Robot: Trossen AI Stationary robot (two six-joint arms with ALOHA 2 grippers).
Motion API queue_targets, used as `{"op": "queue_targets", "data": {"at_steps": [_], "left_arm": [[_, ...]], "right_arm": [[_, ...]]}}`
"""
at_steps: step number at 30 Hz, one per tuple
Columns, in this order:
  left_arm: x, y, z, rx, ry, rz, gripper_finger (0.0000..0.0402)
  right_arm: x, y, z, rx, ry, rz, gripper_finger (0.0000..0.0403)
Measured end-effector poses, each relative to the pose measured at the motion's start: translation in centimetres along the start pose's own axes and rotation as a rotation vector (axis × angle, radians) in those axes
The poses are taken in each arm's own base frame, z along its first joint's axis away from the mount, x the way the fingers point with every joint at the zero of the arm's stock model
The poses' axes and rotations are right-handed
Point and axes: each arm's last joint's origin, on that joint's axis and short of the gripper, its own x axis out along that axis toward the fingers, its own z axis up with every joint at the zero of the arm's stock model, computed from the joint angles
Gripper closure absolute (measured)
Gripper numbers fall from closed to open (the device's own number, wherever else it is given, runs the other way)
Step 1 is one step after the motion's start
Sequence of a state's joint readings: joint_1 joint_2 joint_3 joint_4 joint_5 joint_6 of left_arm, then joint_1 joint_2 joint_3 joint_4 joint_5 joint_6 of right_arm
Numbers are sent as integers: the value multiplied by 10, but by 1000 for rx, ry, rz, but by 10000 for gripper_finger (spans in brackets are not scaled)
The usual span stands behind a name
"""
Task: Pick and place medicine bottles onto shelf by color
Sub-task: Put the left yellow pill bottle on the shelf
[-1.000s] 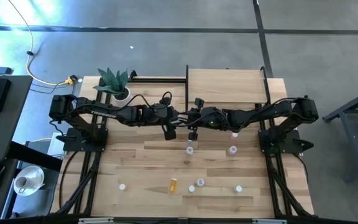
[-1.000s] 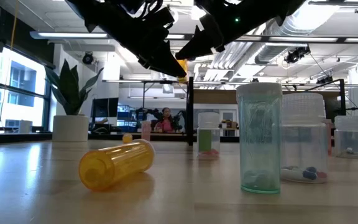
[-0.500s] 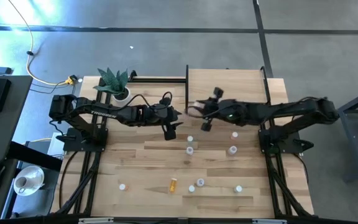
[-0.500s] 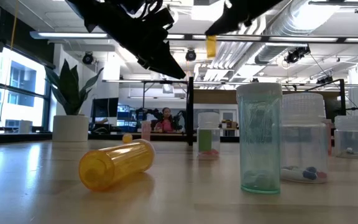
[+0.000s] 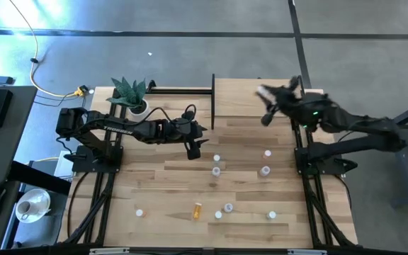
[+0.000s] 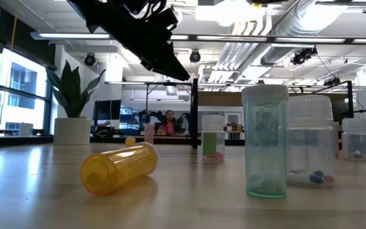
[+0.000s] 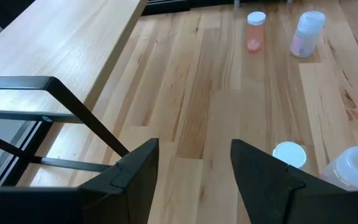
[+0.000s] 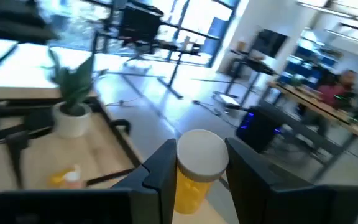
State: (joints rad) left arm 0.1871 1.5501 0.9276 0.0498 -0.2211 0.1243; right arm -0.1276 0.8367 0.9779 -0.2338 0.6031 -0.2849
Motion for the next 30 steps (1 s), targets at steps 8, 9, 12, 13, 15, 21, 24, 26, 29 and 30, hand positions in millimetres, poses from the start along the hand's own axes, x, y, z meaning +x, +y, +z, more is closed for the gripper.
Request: {"op": "queue_targets", "data": {"at_steps": [8,9,12,13,15,21,24,26,29,30], "left_arm": [[0,0,0,1,0,0,213],[0,0,0,1,0,0,213],[0,0,0,1,0,0,213],[0,0,0,0,0,0,213],[0,0,0,0,0,0,213],[0,0,0,0,-1,0,213],[0,0,0,-1,-2,0,213],[0,0,0,-1,-2,0,213],[0,0,0,-1,-2,0,213],[0,0,0,-1,-2,0,213]], "right_arm": [[-19,-28,-24,125,76,-109,299],[-19,-29,-30,138,80,-128,299],[-16,-30,-50,172,101,-187,299],[-14,-31,-57,188,105,-208,299],[-11,-31,-70,209,106,-249,299],[4,-34,-105,246,194,-354,299],[11,-38,-117,271,240,-411,299],[15,-42,-122,291,267,-450,299],[22,-48,-129,317,301,-503,299],[24,-50,-132,325,316,-519,299]]}}
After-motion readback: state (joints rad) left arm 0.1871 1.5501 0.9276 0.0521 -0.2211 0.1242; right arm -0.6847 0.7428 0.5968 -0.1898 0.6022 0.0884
